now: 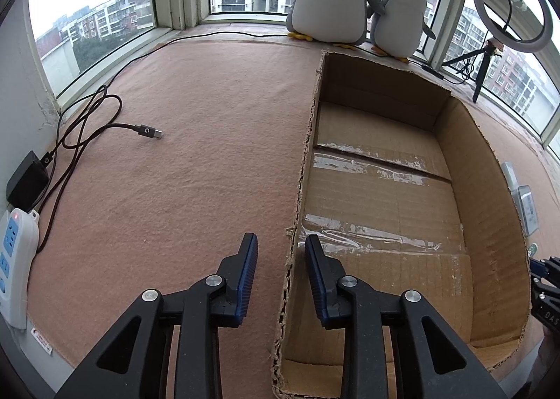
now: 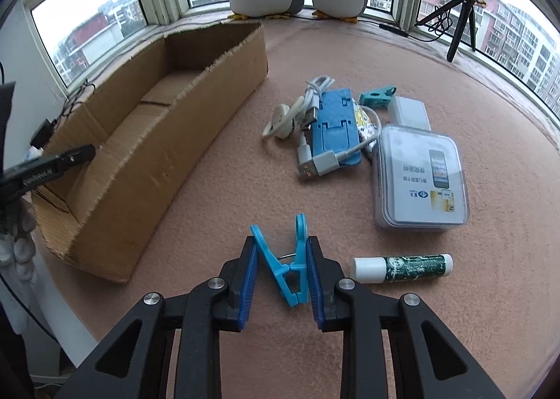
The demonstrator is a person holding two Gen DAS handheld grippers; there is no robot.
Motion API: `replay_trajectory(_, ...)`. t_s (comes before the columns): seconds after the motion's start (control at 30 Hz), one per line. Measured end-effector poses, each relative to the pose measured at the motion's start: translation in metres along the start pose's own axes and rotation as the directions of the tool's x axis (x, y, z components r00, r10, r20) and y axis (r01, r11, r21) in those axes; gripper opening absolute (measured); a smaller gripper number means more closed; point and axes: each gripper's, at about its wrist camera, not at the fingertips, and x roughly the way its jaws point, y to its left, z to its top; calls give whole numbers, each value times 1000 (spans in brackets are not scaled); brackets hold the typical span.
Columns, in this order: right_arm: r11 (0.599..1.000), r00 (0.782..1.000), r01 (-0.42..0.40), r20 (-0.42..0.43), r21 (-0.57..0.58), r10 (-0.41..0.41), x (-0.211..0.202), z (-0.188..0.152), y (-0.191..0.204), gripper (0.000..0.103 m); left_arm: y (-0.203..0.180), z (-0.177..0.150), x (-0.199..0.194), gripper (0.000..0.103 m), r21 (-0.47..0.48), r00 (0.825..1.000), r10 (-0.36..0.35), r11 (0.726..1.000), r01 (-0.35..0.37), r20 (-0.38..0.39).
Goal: Organize rigid objects
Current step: 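Carry the clothespin with the right tool into the box and release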
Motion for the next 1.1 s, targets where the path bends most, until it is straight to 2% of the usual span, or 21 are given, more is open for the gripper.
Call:
replay_trajectory(0.2,999,995,-31,99,15,29,-34,16,9,24,-2,0,0,29,1,1000,1,1000,-1,2)
replay_trajectory(0.4,993,979,-118,163,-21,120,-55,43,40,24,-2,1,1,26,-2,1000,-9,1000,9,0)
replay_trajectory(0.53,985,974,-159,151,-62,167,-45,53,67,24,-2,1,1,23,-2,1000,-11,1000,11,-1)
replay_trajectory(0.73,977,978,-173,96,-126,186,-20,58,101,24,-5,1,0,20,3,1000,-8,1000,8,-2)
replay_trajectory(1.0,976,983,-161,63,-145,171,-3,58,113,25,-7,1,0,19,5,1000,-13,1000,13,-3)
replay_trajectory(1.1,972,980,-179,55,-150,189,-5,56,114,34,-7,1,0,19,5,1000,-13,1000,13,-2)
